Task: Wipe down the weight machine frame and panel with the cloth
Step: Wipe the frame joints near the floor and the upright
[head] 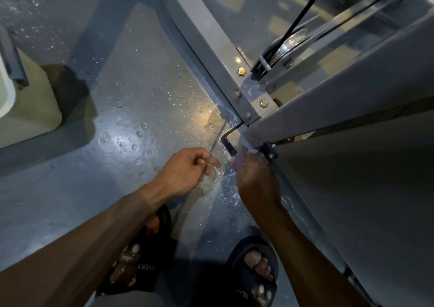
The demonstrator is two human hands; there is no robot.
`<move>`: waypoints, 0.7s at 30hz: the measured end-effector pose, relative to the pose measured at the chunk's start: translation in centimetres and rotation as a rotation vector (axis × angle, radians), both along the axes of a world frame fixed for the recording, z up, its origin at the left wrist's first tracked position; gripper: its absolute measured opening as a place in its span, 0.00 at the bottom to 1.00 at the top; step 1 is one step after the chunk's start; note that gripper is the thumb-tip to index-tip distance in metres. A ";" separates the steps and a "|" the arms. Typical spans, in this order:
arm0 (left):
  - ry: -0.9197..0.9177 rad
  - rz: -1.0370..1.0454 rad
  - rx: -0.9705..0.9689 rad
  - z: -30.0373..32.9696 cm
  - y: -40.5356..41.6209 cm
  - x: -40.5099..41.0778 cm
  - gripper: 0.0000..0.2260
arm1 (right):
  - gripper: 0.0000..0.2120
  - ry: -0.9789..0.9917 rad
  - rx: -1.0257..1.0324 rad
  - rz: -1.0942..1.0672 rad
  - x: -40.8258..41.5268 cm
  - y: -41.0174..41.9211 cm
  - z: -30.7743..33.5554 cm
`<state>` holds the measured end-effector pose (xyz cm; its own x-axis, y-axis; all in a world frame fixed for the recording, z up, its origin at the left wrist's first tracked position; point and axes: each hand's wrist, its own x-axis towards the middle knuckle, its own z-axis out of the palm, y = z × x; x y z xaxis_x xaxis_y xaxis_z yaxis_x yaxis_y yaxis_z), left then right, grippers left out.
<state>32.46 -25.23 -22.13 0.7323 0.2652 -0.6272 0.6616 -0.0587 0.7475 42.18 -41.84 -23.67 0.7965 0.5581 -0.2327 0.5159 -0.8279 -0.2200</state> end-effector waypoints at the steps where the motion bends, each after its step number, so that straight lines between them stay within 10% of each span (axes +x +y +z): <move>1: -0.001 -0.005 0.002 0.1 0.1 0.0 0.16 | 0.18 0.067 0.031 -0.082 -0.1 -1.0 -0.2; 5: 0.001 0.003 -0.002 -0.2 0.4 0.1 0.17 | 0.12 0.460 0.409 -0.702 -1.2 -2.7 0.7; 10: 0.015 0.000 -0.057 -0.3 -0.1 -0.3 0.16 | 0.09 0.437 0.700 -1.090 -1.8 -0.9 -0.7; 14: 0.015 0.011 -0.046 -0.4 0.1 -0.5 0.16 | 0.07 0.451 0.738 -1.118 -0.6 0.9 -1.2; 17: 0.028 0.014 -0.057 -0.4 0.0 -0.5 0.16 | 0.20 0.363 0.560 -0.921 0.1 0.8 -0.9; 21: 0.030 -0.015 -0.052 0.0 -0.2 -0.2 0.18 | 0.12 0.215 0.499 -0.554 -1.6 -0.2 -1.0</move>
<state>32.25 -25.48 -22.15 0.7168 0.2208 -0.6614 0.6829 -0.0309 0.7299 40.62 -42.02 -24.69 0.9558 0.1705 -0.2394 -0.0410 -0.7292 -0.6831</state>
